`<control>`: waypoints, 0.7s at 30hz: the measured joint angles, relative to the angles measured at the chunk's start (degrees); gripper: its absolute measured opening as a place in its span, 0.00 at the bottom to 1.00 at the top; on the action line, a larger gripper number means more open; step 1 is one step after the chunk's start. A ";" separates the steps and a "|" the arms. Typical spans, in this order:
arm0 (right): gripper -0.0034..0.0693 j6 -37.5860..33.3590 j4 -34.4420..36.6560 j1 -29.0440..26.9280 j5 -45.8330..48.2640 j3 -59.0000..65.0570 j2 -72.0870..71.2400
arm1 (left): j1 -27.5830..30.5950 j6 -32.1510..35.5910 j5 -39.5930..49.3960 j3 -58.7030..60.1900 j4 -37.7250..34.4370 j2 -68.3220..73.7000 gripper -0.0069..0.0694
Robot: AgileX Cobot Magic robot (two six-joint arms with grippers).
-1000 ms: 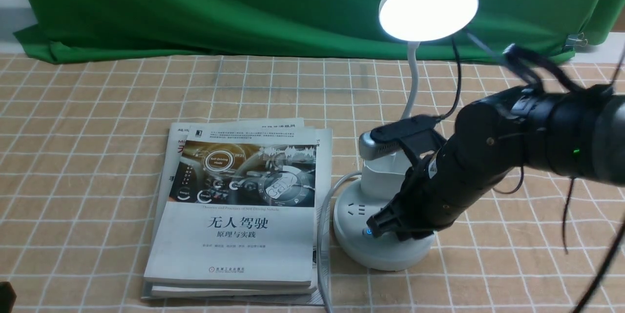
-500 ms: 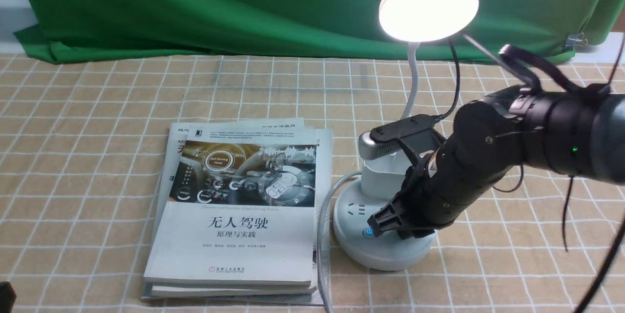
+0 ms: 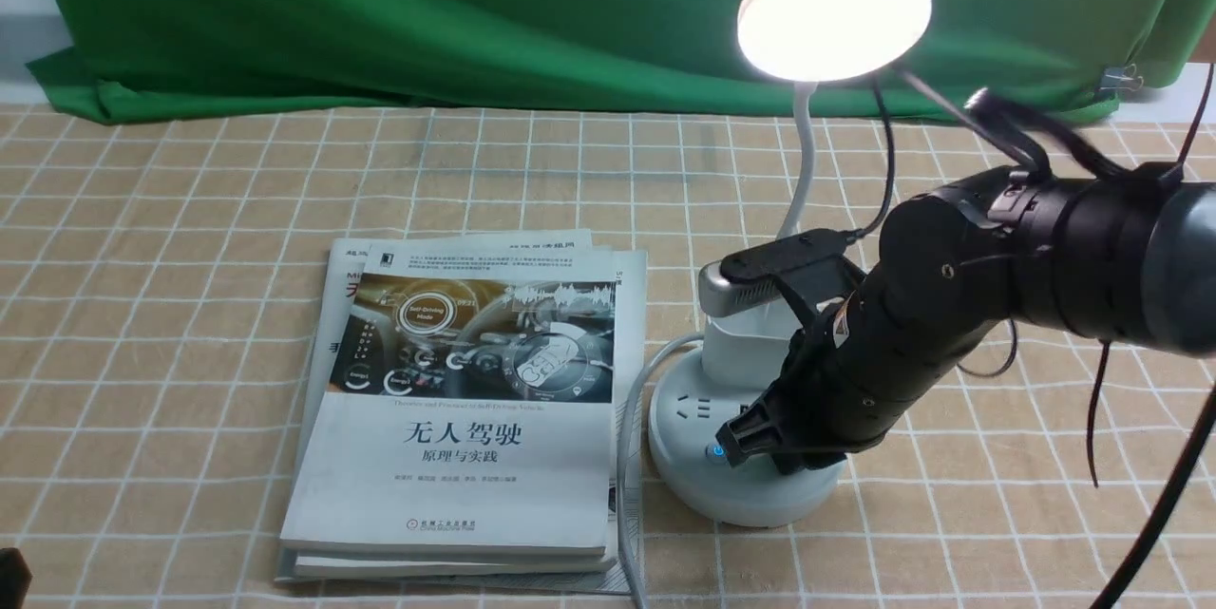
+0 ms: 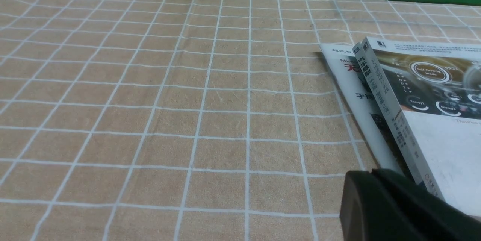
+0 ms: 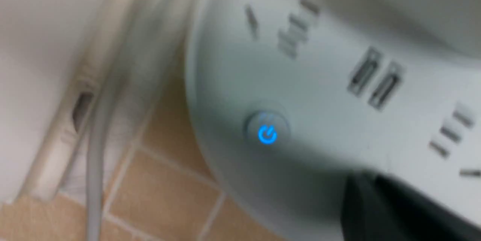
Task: Turn off the desk lamp on the light coffee tablecloth by hand.
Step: 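Press the power button on the lamp base to turn the lamp off with the right gripper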
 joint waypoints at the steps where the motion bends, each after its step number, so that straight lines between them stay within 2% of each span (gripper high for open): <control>1: 0.10 -0.16 0.22 -0.07 0.06 -0.17 0.07 | 0.00 0.00 0.00 0.00 0.00 0.00 0.10; 15: 0.10 -0.99 0.32 -0.12 -0.86 0.42 -4.54 | 0.00 0.00 0.00 0.00 0.00 0.00 0.10; 21: 0.10 -0.99 0.44 -0.12 -1.17 0.42 -2.03 | 0.00 0.00 0.00 0.00 0.00 0.00 0.10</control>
